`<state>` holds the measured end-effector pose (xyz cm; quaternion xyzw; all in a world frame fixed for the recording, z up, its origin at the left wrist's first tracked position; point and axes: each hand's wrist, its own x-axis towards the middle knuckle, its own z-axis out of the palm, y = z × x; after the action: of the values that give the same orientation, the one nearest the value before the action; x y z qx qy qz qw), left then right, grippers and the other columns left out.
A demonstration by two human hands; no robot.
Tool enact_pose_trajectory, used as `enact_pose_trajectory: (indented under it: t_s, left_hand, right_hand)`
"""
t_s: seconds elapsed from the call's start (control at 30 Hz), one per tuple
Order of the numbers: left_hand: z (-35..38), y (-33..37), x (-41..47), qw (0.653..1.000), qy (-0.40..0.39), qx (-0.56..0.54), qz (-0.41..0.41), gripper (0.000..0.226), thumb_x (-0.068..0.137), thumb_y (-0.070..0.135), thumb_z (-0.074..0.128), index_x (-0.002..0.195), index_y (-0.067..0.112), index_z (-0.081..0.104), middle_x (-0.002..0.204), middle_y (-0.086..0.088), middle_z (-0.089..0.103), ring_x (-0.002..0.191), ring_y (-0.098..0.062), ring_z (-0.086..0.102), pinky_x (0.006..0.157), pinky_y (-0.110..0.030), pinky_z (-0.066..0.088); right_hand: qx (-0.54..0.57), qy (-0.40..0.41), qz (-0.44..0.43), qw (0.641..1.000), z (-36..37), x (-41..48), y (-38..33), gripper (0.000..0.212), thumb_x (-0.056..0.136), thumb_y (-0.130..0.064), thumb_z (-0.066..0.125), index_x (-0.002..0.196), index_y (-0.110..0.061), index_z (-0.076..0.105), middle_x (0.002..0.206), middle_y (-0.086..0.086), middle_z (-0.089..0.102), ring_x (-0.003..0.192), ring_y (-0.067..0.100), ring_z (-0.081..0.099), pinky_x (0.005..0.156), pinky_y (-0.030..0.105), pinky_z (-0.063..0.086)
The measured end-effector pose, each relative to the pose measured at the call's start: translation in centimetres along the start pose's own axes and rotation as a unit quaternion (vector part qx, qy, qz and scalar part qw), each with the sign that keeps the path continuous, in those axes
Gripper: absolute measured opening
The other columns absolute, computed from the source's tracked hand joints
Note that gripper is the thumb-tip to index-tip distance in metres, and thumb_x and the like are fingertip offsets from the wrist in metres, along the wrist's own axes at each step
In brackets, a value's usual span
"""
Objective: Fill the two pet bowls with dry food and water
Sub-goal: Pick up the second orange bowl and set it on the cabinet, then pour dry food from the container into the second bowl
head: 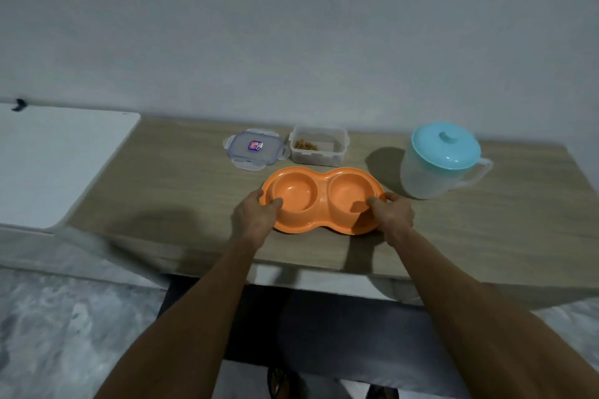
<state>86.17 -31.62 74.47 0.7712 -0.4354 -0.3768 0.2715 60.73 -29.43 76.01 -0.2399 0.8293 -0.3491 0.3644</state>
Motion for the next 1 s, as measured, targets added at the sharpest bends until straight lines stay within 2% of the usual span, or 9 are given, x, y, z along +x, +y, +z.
enact_pose_trajectory:
  t_s: [0.1, 0.33, 0.4, 0.5, 0.57, 0.67, 0.77, 0.83, 1.0]
  left_hand:
    - [-0.7, 1.4, -0.6, 0.999, -0.014, 0.044, 0.018, 0.065, 0.075, 0.054, 0.066, 0.132, 0.023, 0.058, 0.130, -0.007, 0.063, 0.115, -0.030, 0.060, 0.098, -0.044, 0.049]
    - [-0.9, 1.7, -0.3, 0.993, -0.017, 0.102, 0.061, 0.055, 0.082, 0.050, 0.064, 0.129, 0.020, 0.063, 0.121, -0.010, 0.068, 0.108, -0.030, 0.062, 0.091, -0.041, 0.051]
    - [-0.9, 1.7, -0.3, 0.992, -0.015, 0.105, 0.070, 0.054, 0.083, 0.049, 0.064, 0.128, 0.019, 0.063, 0.119, -0.011, 0.068, 0.106, -0.030, 0.063, 0.088, -0.040, 0.053]
    - [-1.0, 1.6, -0.4, 0.990, -0.013, 0.115, 0.081, 0.053, 0.086, 0.047, 0.062, 0.129, 0.015, 0.062, 0.119, -0.013, 0.067, 0.106, -0.031, 0.062, 0.087, -0.039, 0.051]
    - [-1.0, 1.6, -0.7, 0.990, -0.015, 0.109, 0.087, 0.056, 0.090, 0.044, 0.061, 0.134, 0.009, 0.056, 0.129, -0.016, 0.060, 0.116, -0.031, 0.057, 0.091, -0.037, 0.046]
    - [-0.8, 0.6, -1.3, 0.987, -0.037, 0.085, 0.133, 0.066, 0.088, 0.044, 0.065, 0.142, 0.011, 0.044, 0.142, -0.014, 0.043, 0.131, -0.027, 0.042, 0.095, -0.029, 0.035]
    - [-0.8, -1.3, -0.8, 0.961, -0.052, 0.165, 0.216, 0.091, 0.073, 0.063, 0.070, 0.145, 0.019, 0.036, 0.146, -0.006, 0.040, 0.136, -0.026, 0.036, 0.107, -0.039, 0.035]
    - [-0.8, -2.2, -0.3, 0.944, -0.065, 0.225, 0.233, 0.104, 0.067, 0.070, 0.069, 0.149, 0.020, 0.029, 0.151, -0.004, 0.036, 0.139, -0.027, 0.032, 0.109, -0.044, 0.036]
    - [-0.7, -2.6, 0.3, 0.927, -0.054, 0.273, 0.252, 0.101, 0.073, 0.066, 0.068, 0.151, 0.017, 0.026, 0.153, -0.005, 0.033, 0.140, -0.027, 0.032, 0.109, -0.045, 0.036]
  right_hand:
    - [-0.011, 0.015, 0.003, 1.000, 0.7, 0.3, 0.2, 0.057, 0.079, -0.031, 0.071, 0.133, -0.015, 0.060, 0.132, 0.015, 0.061, 0.121, 0.033, 0.056, 0.103, 0.041, 0.046]
    - [-0.031, 0.027, 0.013, 0.999, 1.5, 1.1, 0.2, 0.054, 0.080, -0.033, 0.072, 0.129, -0.012, 0.062, 0.129, 0.015, 0.063, 0.117, 0.033, 0.059, 0.101, 0.045, 0.049]
    - [-0.058, 0.035, 0.016, 0.998, 1.6, 1.2, -0.4, 0.053, 0.082, -0.038, 0.070, 0.126, -0.009, 0.063, 0.128, 0.016, 0.062, 0.117, 0.035, 0.058, 0.101, 0.045, 0.048]
    - [-0.129, 0.094, -0.008, 0.987, 2.4, 1.1, -2.5, 0.062, 0.081, -0.056, 0.057, 0.122, -0.010, 0.064, 0.128, 0.016, 0.060, 0.120, 0.038, 0.055, 0.105, 0.048, 0.041]
    - [-0.137, 0.111, -0.053, 0.983, 3.2, 1.5, -4.6, 0.061, 0.080, -0.059, 0.050, 0.115, -0.012, 0.067, 0.121, 0.014, 0.063, 0.115, 0.037, 0.058, 0.103, 0.049, 0.042]
    - [-0.136, 0.076, -0.100, 0.983, 5.3, 2.8, -7.6, 0.056, 0.084, -0.056, 0.049, 0.114, -0.012, 0.067, 0.121, 0.013, 0.065, 0.114, 0.035, 0.058, 0.101, 0.046, 0.043]
    - [-0.130, 0.020, -0.094, 0.987, 7.3, 4.2, -10.1, 0.057, 0.089, -0.053, 0.054, 0.118, -0.006, 0.064, 0.124, 0.015, 0.064, 0.116, 0.037, 0.058, 0.100, 0.045, 0.045]
    - [-0.107, 0.000, -0.083, 0.991, 8.3, 5.1, -10.8, 0.055, 0.090, -0.048, 0.059, 0.118, -0.001, 0.063, 0.124, 0.018, 0.064, 0.115, 0.037, 0.060, 0.098, 0.043, 0.049]
    - [-0.088, -0.012, -0.077, 0.993, 8.8, 5.4, -11.4, 0.042, 0.090, -0.028, 0.061, 0.119, 0.003, 0.064, 0.122, 0.019, 0.066, 0.113, 0.035, 0.062, 0.075, 0.031, 0.046]
